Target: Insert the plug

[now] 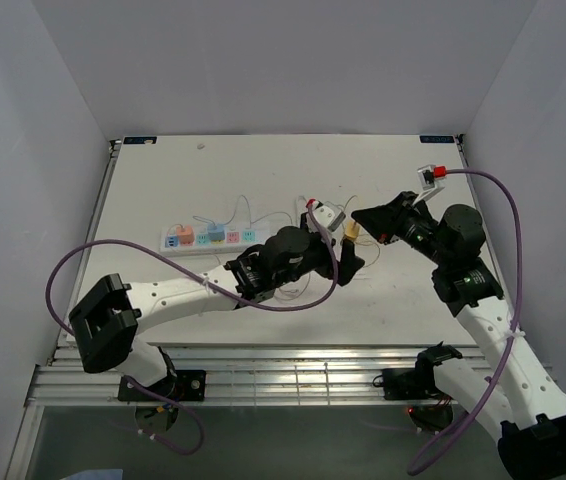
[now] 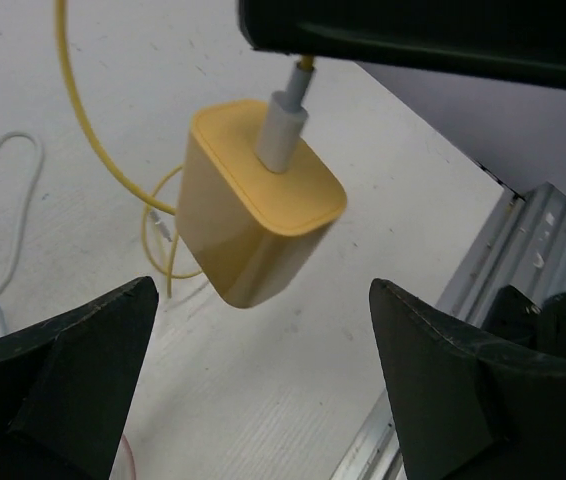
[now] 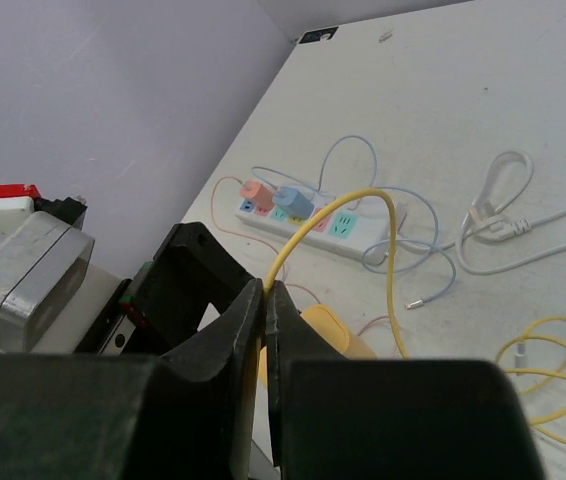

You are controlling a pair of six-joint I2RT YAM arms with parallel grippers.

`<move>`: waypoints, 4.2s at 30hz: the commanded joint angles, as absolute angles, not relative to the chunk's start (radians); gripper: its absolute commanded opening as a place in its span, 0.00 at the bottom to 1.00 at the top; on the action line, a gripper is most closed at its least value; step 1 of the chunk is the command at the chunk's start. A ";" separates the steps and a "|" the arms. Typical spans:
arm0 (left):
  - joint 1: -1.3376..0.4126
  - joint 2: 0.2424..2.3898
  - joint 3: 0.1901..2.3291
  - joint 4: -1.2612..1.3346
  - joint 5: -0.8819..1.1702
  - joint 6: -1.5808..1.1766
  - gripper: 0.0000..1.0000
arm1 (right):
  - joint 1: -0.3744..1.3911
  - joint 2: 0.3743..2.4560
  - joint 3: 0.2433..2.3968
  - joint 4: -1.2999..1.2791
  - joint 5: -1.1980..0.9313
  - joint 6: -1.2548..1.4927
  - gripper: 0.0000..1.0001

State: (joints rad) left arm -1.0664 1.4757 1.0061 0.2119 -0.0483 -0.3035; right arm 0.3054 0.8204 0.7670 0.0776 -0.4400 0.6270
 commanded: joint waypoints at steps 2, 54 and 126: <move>-1.086 1.509 1.066 0.285 -0.336 -0.296 0.98 | 0.311 0.792 0.752 0.084 -0.394 0.681 0.08; -0.842 1.318 1.011 -0.069 0.649 -0.272 0.00 | 0.296 0.709 0.647 0.132 -0.943 0.215 0.73; -0.836 0.956 0.967 -0.428 -0.291 -0.552 0.98 | 0.406 1.163 0.751 0.635 -0.845 0.063 0.08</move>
State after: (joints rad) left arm -0.8417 1.0206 0.9771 -0.2653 0.1184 -0.4507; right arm 0.4076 1.1156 0.6567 0.5373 -0.8616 0.1864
